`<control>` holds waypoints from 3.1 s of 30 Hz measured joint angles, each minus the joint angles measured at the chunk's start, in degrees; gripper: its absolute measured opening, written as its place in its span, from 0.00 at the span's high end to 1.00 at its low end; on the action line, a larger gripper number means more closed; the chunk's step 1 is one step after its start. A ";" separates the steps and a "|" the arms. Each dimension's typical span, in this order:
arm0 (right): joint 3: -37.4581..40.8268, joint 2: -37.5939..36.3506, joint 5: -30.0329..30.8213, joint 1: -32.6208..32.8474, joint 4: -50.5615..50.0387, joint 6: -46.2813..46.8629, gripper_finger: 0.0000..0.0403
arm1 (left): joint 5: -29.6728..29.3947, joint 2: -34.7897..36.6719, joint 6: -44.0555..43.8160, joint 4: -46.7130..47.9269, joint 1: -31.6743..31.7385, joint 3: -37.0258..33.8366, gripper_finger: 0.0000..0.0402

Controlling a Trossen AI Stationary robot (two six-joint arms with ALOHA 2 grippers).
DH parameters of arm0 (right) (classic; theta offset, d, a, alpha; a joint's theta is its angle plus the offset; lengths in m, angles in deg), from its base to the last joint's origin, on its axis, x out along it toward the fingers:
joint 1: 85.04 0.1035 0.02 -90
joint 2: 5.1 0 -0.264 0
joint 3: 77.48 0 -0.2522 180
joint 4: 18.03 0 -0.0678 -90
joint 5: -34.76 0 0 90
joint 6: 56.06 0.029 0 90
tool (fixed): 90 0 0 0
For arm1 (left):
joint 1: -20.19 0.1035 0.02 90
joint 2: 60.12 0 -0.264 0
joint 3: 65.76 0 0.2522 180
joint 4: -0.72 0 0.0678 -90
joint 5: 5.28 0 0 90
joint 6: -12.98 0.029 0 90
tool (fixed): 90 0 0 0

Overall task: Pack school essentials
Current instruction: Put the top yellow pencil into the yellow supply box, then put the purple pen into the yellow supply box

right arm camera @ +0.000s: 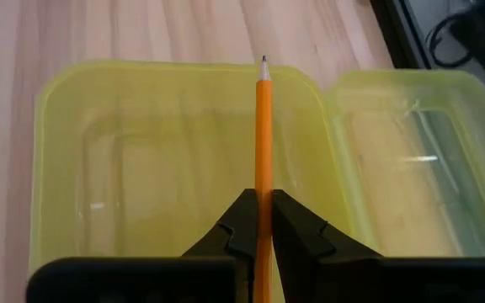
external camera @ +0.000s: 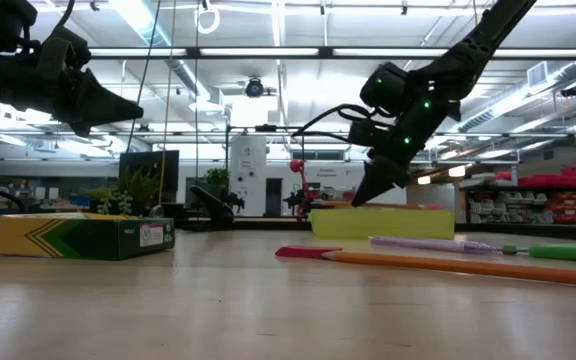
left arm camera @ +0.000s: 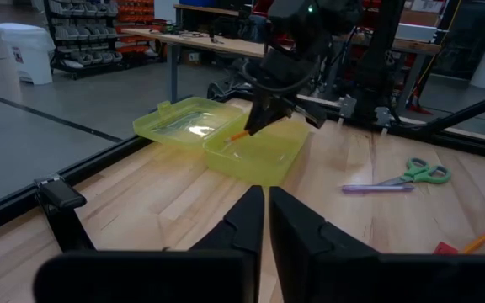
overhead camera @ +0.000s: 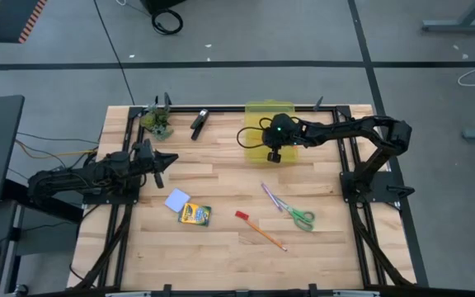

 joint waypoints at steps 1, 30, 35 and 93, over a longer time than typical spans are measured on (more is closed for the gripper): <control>0.00 0.00 -0.26 -0.07 0.11 -1.04 0.91 | 0.01 0.00 0.00 0.00 0.01 0.00 0.94; -0.04 3.82 -9.75 -6.74 2.54 -11.71 0.91 | 0.01 0.02 0.00 -0.03 -0.01 -0.02 0.92; -0.04 3.82 -9.47 -7.69 2.13 -13.32 0.91 | 0.01 0.02 0.00 0.00 -0.01 -0.02 0.91; -14.88 3.69 7.22 7.92 -18.76 22.50 0.64 | 0.01 0.02 0.00 0.00 0.01 -0.02 0.91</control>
